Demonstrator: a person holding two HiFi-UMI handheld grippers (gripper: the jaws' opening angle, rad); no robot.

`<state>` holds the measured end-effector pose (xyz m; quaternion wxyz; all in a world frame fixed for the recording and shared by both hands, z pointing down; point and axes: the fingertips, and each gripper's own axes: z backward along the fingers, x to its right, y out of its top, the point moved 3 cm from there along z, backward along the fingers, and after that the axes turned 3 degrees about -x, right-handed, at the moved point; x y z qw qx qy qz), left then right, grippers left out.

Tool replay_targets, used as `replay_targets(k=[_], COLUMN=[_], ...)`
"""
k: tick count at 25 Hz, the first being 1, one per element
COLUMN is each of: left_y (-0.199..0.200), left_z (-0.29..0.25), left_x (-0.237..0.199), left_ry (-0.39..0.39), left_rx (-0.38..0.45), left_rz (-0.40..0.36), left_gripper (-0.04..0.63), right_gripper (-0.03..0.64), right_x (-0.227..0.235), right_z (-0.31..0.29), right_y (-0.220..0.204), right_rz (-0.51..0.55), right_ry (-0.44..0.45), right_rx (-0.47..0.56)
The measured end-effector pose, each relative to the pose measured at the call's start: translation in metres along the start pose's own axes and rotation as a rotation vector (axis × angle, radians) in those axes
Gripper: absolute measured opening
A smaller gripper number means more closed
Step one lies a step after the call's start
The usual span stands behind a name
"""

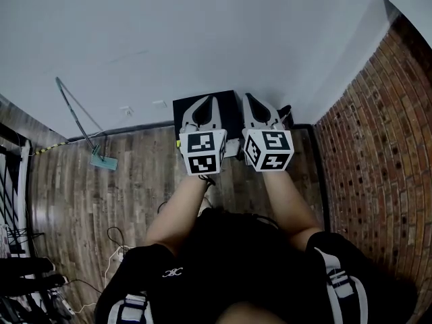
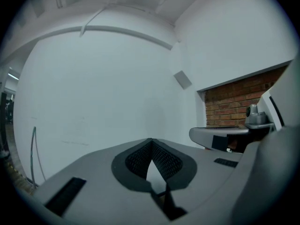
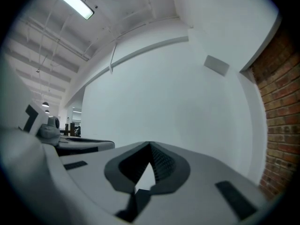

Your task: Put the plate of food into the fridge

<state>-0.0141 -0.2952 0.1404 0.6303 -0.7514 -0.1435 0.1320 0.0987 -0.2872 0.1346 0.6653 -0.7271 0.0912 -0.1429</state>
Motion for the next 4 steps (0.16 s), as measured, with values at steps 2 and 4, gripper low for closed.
replay_targets(k=[2, 4], left_y=[0.0045, 0.008], left_z=[-0.0025, -0.0055], left_x=[-0.0005, -0.0009], left_ry=[-0.003, -0.014], left_rx=[0.02, 0.03], left_rz=[-0.019, -0.021], left_gripper=[-0.003, -0.002], right_gripper=[0.014, 0.014], right_x=[-0.0013, -0.002], right_z=[-0.0058, -0.011], right_y=[0.0002, 0.0009], right_rz=[-0.011, -0.019], right_ry=[0.012, 0.019], right_rx=[0.001, 0.002])
